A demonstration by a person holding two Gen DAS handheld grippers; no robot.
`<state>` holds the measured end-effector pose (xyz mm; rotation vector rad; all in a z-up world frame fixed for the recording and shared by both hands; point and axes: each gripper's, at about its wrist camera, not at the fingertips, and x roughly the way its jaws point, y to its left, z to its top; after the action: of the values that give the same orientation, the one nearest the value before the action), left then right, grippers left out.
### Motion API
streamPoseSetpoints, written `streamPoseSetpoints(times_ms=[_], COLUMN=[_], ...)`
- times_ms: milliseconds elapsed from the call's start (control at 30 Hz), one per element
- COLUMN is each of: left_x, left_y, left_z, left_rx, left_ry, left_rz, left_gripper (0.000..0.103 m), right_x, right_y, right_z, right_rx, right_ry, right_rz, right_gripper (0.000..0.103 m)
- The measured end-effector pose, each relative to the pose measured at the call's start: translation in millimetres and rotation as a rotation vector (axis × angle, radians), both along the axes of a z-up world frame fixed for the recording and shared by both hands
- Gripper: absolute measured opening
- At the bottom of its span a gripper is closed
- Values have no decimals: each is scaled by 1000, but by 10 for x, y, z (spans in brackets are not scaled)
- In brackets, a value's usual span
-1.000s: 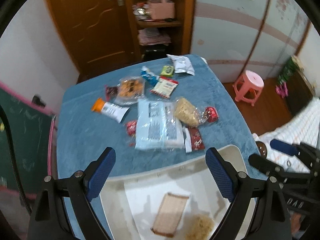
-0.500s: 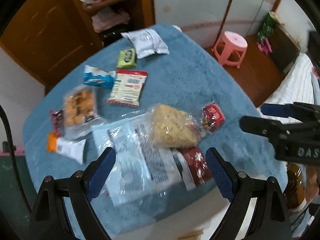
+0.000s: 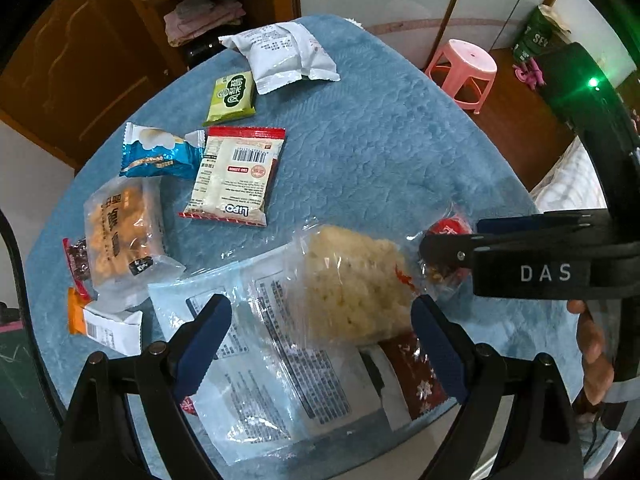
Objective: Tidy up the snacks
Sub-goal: 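Grasp the clear cracker bag with the left tool while the right tool grasps the red sausage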
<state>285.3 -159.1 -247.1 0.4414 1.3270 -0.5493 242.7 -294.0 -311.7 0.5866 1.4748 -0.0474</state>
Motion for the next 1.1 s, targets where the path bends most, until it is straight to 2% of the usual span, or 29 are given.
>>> streamPoseSetpoints(times_ms=[67, 200, 233, 300, 333, 500, 567, 633, 700, 767, 833, 900, 1100], left_x=[4, 44, 51, 58, 55, 46, 52, 14, -18, -34, -29, -20, -29], left_y=[1, -28, -35, -53, -69, -174, -234, -294, -357, -424, -466, -489, -429], left_z=[-14, -48, -54, -64, -70, -134, -191, -227, -239, -247, -251, -235, -178], left_rx=[4, 16, 19, 19, 21, 19, 14, 24, 42, 54, 63, 42, 7], left_ry=[6, 8, 8, 12, 14, 47, 81, 77, 51, 38, 33, 47, 52], left_rz=[-2, -7, -5, -7, -9, -19, -22, -30, -37, -38, -29, -22, 26], left_gripper=[91, 91, 91, 91, 91, 91, 91, 91, 86, 74, 72, 63, 54], right_x=[13, 16, 8, -20, -27, -204, -298, -379, -427, -466, -484, -494, -542], right_y=[35, 145, 128, 90, 72, -74, -118, -200, -233, -253, -246, -234, -212], right_z=[-11, 0, 1, 18, 28, 141, 181, 205, 213, 224, 226, 229, 268], right_rx=[6, -41, -35, -34, -34, -97, -95, -95, -86, -92, -101, -98, -97], right_ry=[2, -4, -7, -12, -11, -4, -9, -9, -7, -9, -6, -8, -22], right_rz=[34, 102, 89, 60, 53, 23, 15, -7, -20, -16, -15, -16, -12], right_gripper=[78, 78, 78, 65, 63, 62, 62, 62, 62, 62, 62, 62, 62])
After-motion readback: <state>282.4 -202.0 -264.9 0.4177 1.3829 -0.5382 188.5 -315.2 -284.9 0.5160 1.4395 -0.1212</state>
